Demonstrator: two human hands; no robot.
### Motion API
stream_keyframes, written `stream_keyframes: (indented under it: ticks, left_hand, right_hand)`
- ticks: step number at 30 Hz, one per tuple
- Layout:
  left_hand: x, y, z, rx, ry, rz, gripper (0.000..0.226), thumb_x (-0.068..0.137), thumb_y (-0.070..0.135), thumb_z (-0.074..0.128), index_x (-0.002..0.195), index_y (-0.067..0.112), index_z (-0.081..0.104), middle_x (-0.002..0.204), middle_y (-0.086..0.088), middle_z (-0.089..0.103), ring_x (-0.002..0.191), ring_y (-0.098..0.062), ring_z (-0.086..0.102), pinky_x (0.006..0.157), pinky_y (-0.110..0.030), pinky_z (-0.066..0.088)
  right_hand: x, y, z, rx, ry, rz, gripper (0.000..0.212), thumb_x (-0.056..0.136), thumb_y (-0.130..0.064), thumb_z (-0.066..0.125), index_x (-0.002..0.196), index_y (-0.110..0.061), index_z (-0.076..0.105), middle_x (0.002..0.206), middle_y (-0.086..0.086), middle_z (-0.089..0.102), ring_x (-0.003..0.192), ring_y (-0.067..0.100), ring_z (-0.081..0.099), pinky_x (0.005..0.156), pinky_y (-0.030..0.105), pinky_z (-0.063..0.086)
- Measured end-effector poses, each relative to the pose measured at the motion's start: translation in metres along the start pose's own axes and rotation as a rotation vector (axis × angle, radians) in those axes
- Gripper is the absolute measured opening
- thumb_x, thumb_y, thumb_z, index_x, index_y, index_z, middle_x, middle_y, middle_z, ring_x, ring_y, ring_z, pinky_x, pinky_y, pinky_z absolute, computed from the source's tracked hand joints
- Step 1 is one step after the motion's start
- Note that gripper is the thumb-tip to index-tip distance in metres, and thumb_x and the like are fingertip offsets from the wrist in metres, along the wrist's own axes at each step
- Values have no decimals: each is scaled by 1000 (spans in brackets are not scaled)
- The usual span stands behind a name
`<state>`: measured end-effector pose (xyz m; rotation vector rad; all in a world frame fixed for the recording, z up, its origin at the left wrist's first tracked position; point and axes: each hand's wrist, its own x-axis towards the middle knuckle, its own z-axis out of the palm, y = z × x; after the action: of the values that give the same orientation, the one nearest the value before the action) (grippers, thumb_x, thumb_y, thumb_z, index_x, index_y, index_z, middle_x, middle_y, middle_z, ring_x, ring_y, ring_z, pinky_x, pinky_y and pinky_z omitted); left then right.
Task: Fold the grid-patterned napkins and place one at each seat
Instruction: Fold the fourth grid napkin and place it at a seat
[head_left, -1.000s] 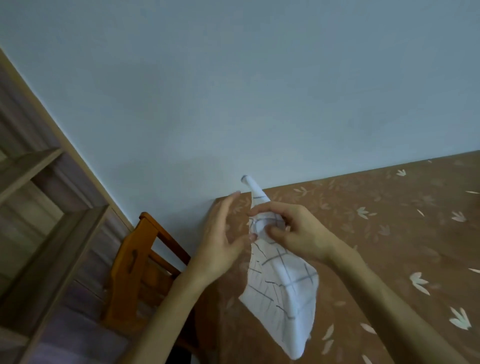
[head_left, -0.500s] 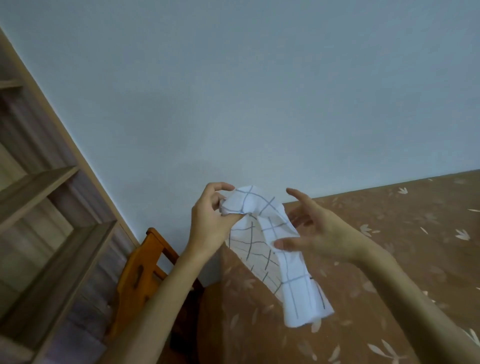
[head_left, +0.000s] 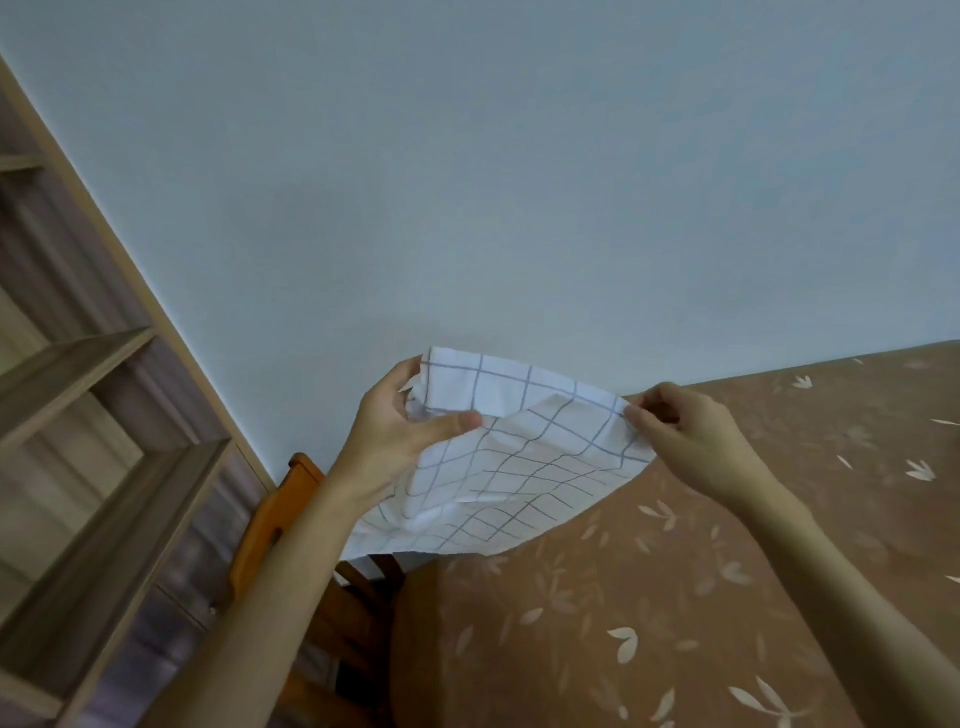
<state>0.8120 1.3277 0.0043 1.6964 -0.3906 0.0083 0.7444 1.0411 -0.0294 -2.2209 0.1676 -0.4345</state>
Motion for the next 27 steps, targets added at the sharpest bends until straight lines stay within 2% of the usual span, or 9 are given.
stream_keyframes:
  ticks: [2, 5, 10, 13, 16, 19, 23, 25, 27]
  left_hand:
    - [2, 0, 0, 59, 136, 52, 47, 64, 17, 90, 106, 15, 69, 98, 2, 78, 93, -12, 74, 75, -23, 59]
    - [6, 0, -2, 383, 323, 225, 34, 68, 24, 91, 94, 15, 71, 88, 11, 73, 79, -1, 69, 67, -21, 58]
    - [1, 3, 9, 711, 342, 325, 35, 78, 43, 81, 95, 14, 72, 85, 3, 74, 78, -17, 69, 68, -40, 60]
    - [-7, 1, 30, 660, 268, 288, 43, 78, 54, 72, 82, 11, 69, 72, 1, 71, 67, -18, 67, 60, -41, 57]
    - [-13, 1, 53, 598, 210, 256, 39, 83, 42, 75, 64, 14, 54, 57, 4, 58, 51, -11, 53, 48, -27, 47]
    - [-12, 4, 53, 559, 187, 189, 40, 83, 33, 77, 62, 11, 50, 53, 7, 50, 48, -6, 42, 47, -19, 36]
    - [-5, 7, 21, 448, 134, 116, 29, 80, 24, 82, 64, 14, 60, 57, 5, 61, 54, -5, 52, 52, -19, 41]
    - [-2, 7, 3, 473, 166, 151, 35, 79, 22, 84, 67, 3, 57, 59, -7, 58, 55, -9, 49, 52, -23, 39]
    - [0, 6, -12, 514, 196, 182, 45, 77, 24, 85, 64, -1, 49, 55, -5, 47, 52, -9, 41, 49, -22, 33]
  right_hand:
    - [2, -1, -1, -52, 51, -37, 15, 96, -30, 61, 90, -16, 66, 75, -3, 68, 72, 12, 63, 62, 28, 48]
    - [6, -6, -6, -75, 73, -71, 15, 96, -31, 62, 92, -17, 66, 70, -2, 66, 64, 15, 60, 62, 36, 51]
    - [-7, -28, -4, 32, -17, -115, 15, 95, -30, 63, 83, -21, 65, 52, -8, 53, 45, 5, 44, 46, 13, 35]
    - [-19, -45, 8, 97, -56, -150, 15, 94, -29, 63, 81, -22, 64, 46, -13, 52, 44, 2, 46, 47, 10, 35]
    - [-25, -56, 22, 138, -89, -184, 14, 95, -31, 63, 83, -23, 64, 52, -11, 58, 48, 3, 51, 50, 11, 38]
    - [-23, -54, 24, 73, -46, -236, 12, 95, -31, 63, 87, -22, 65, 63, -11, 64, 58, 2, 58, 56, 13, 43]
    - [-10, -33, 2, -80, 86, -250, 15, 98, -31, 60, 97, -16, 66, 89, -5, 71, 88, 15, 68, 77, 35, 56]
    - [-1, -22, -11, -153, 123, -209, 16, 99, -29, 59, 101, -14, 65, 89, -3, 71, 87, 22, 67, 74, 42, 55]
    - [7, -14, -20, -213, 171, -197, 14, 99, -27, 59, 100, -15, 65, 87, -3, 70, 84, 25, 65, 71, 41, 53]
